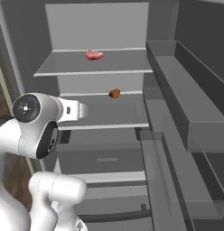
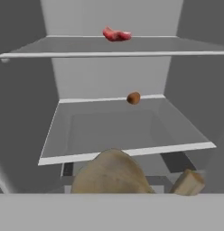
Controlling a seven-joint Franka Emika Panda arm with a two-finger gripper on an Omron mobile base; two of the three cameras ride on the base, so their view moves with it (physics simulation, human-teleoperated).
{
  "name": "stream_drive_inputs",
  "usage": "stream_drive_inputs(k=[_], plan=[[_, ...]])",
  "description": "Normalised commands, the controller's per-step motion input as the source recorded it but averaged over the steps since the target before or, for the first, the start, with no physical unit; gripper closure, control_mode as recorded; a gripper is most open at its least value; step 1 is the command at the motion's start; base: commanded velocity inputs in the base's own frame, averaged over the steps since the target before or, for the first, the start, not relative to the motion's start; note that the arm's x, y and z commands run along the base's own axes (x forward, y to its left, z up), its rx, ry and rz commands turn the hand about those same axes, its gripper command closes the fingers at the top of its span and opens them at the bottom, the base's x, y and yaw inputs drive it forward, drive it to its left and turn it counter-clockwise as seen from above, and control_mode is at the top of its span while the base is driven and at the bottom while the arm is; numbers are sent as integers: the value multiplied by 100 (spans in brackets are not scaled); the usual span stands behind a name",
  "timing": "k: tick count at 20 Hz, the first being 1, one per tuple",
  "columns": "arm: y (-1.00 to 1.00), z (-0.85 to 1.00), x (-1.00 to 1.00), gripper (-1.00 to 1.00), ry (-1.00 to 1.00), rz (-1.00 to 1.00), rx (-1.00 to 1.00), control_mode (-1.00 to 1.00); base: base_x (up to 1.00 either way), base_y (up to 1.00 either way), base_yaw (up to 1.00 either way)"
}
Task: Transport the chicken drumstick and garlic to the fridge. Place the chicken drumstick on the rack containing meat and place the garlic on the rack containing the vegetable, ensuring meats and vegetables are on different racks.
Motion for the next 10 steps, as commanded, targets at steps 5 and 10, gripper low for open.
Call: stream_drive_inputs(k=[5,10], plan=[[0,-25,67,100,0,0,0,-100,0,0,0],[0,-28,74,100,1,0,0,-100,0,0,0]])
